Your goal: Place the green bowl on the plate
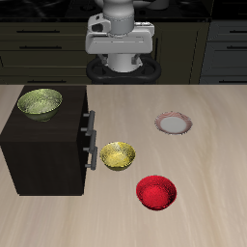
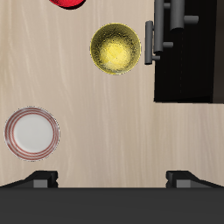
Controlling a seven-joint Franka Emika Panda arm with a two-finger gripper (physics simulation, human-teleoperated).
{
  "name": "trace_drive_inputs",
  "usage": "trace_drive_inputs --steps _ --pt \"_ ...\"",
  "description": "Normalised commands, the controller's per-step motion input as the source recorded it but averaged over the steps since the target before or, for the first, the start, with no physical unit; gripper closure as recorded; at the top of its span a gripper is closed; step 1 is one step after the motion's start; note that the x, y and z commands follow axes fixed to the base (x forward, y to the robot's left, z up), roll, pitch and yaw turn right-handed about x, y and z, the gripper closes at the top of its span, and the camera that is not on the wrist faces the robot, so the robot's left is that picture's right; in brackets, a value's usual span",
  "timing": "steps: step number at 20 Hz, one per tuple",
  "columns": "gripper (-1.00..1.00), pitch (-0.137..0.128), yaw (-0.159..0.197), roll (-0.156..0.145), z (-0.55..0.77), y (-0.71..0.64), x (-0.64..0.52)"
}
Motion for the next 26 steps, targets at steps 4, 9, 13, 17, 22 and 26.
trace_drive_inputs --steps 4,9,13,17,22,26 --pt "-1.00 -0.013 -0.014 -0.002 0.15 -0.23 0.14" --pt "-1.00 -0.006 -0.006 0.032 0.17 -0.28 0.20" --pt "-1.00 -0.001 -0.029 -0.037 0.14 -0.42 0.25" --pt "-1.00 -0.010 0.038 -0.012 0.05 -0.30 0.20" --pt "-1.00 -0.004 0.003 -0.027 0.05 -0.22 0.17" --pt "-1.00 -0.005 0.042 -0.011 0.10 -0.28 0.21"
